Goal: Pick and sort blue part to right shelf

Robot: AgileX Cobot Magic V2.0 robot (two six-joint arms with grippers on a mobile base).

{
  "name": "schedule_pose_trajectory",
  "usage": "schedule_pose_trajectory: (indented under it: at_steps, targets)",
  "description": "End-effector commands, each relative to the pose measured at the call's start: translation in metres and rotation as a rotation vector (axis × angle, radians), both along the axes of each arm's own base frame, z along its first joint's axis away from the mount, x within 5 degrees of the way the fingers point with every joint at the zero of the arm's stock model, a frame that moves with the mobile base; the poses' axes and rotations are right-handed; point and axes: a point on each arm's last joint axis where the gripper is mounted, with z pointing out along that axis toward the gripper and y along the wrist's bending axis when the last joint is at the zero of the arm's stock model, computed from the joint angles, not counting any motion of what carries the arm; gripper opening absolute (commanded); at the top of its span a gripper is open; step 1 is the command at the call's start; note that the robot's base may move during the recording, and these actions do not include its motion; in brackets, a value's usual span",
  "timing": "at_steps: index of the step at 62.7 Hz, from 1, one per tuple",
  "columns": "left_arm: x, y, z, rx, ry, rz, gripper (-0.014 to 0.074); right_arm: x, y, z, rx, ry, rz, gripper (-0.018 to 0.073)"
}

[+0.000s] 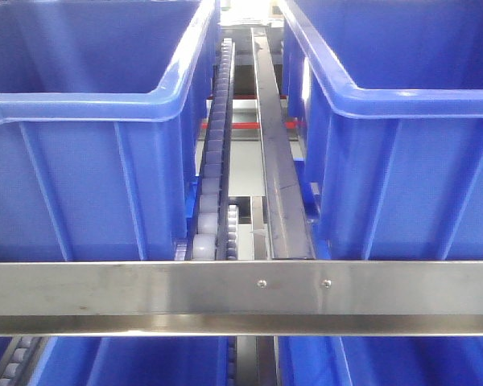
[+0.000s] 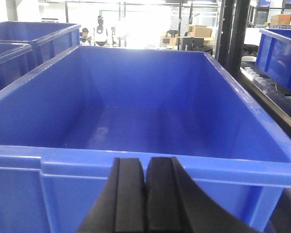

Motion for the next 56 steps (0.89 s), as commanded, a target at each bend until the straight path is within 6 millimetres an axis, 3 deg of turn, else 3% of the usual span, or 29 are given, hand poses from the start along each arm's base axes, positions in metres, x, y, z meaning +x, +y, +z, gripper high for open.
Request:
schedule_pose_trajectory:
  at_steps: [1, 32, 38, 46, 56]
  targets:
    - [-0.001, 0.003, 0.015, -0.014, -0.086, 0.027, 0.0134, -0.005, 0.0, 0.016, -0.008, -0.125, 0.002, 0.0057]
    - [0.0, 0.003, 0.011, -0.014, -0.073, 0.028, 0.0134, -0.005, 0.0, 0.016, -0.008, -0.125, 0.002, 0.0057]
    - [0.002, 0.003, -0.001, 0.003, -0.043, 0.03, 0.0134, -0.005, 0.0, 0.016, -0.008, -0.125, 0.002, 0.0057]
    - [0.005, 0.003, -0.024, 0.172, -0.029, 0.047, 0.0134, -0.005, 0.0, 0.016, -0.008, -0.125, 0.002, 0.0057]
    - [0.001, 0.002, -0.044, 0.099, -0.026, 0.027, 0.0134, -0.005, 0.0, 0.016, -0.008, -0.125, 0.002, 0.0057]
